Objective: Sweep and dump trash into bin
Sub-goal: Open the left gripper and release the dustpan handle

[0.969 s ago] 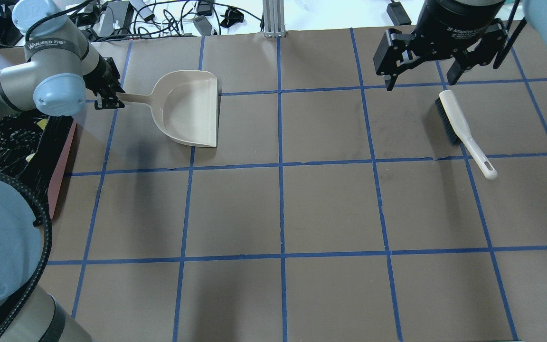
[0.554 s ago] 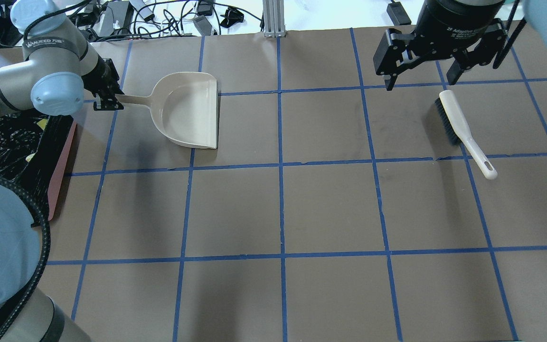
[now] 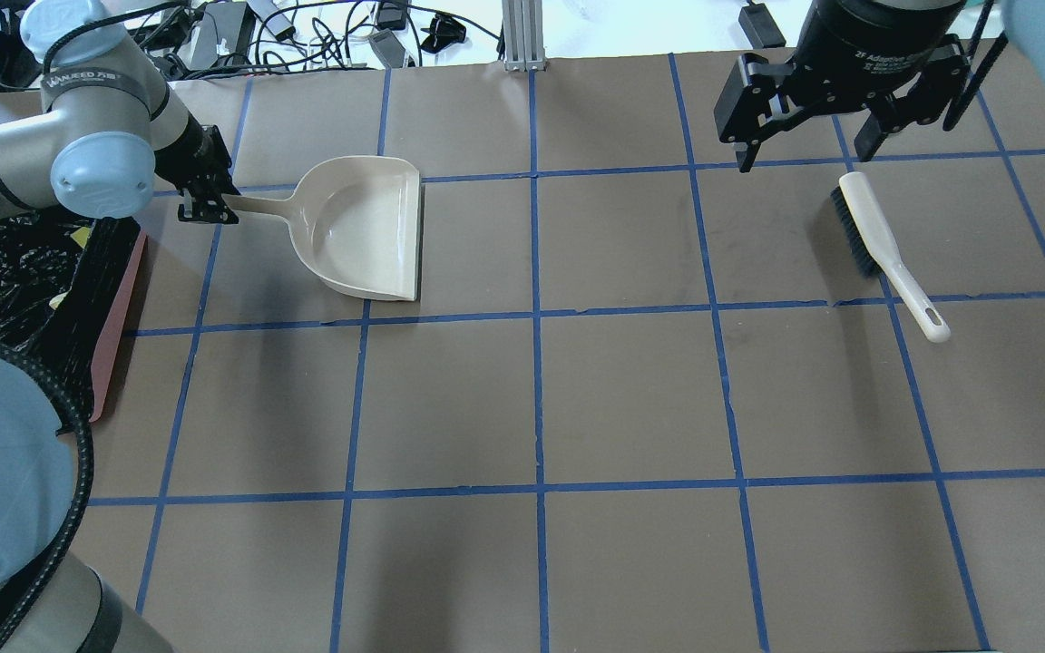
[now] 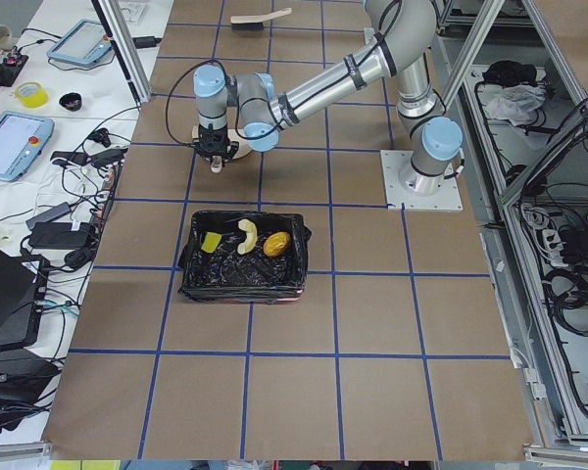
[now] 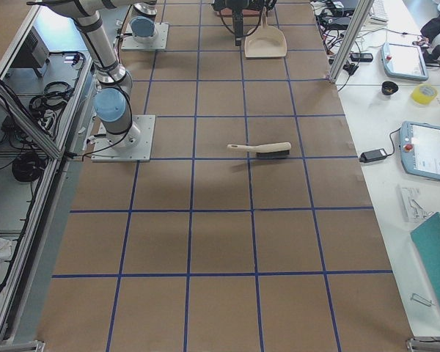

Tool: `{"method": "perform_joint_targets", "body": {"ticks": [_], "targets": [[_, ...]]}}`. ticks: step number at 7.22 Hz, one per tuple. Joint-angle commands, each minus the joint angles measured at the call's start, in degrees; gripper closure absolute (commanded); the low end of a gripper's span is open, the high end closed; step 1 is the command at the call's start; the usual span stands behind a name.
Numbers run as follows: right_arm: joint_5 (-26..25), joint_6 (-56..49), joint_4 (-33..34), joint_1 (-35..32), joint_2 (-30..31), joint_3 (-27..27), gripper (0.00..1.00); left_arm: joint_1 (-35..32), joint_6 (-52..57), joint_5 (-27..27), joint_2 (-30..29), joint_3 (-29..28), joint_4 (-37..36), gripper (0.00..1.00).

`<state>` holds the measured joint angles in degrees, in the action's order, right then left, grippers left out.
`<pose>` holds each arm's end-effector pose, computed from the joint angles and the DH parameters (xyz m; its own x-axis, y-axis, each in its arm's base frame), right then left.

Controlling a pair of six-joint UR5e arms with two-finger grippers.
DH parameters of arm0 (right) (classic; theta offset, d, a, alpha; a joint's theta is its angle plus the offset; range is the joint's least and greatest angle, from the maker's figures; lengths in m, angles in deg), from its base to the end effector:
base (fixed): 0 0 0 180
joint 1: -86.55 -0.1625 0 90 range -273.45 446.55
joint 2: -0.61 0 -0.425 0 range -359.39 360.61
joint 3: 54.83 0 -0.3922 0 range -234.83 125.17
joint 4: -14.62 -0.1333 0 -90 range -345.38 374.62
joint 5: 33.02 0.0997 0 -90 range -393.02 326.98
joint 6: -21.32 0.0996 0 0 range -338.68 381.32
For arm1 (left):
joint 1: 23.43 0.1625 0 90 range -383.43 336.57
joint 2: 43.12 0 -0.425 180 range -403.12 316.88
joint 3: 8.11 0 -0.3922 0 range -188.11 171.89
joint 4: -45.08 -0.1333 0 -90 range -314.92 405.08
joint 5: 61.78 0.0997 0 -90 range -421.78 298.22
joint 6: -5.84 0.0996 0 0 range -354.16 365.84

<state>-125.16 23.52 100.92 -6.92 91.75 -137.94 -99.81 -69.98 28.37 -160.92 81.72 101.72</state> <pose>0.1588 -0.4781 0.5505 -0.9992 -0.0194 0.0343 -0.0220 0.9968 -0.0769 0.0249 -0.6677 0.2674 -0.0109 -0.9953 0.0962 -0.9996 0.0083 -0.0270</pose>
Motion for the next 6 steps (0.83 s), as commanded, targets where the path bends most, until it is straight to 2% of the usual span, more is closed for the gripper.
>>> {"method": "perform_joint_targets", "body": {"ticks": [1, 4, 6], "targets": [[0.0, 0.0, 0.0, 0.0, 0.0, 0.0, 0.0, 0.0, 0.6, -0.5, -0.9, -0.5, -0.3, 1.0], [0.6, 0.0, 0.1, 0.0, 0.0, 0.0, 0.0, 0.0, 3.6, -0.5, -0.9, -0.1, -0.3, 1.0], [0.4, -0.1, 0.0, 0.2, -0.1, 0.0, 0.0, 0.0, 3.6, -0.1, -0.4, 0.2, 0.3, 0.82]]}}
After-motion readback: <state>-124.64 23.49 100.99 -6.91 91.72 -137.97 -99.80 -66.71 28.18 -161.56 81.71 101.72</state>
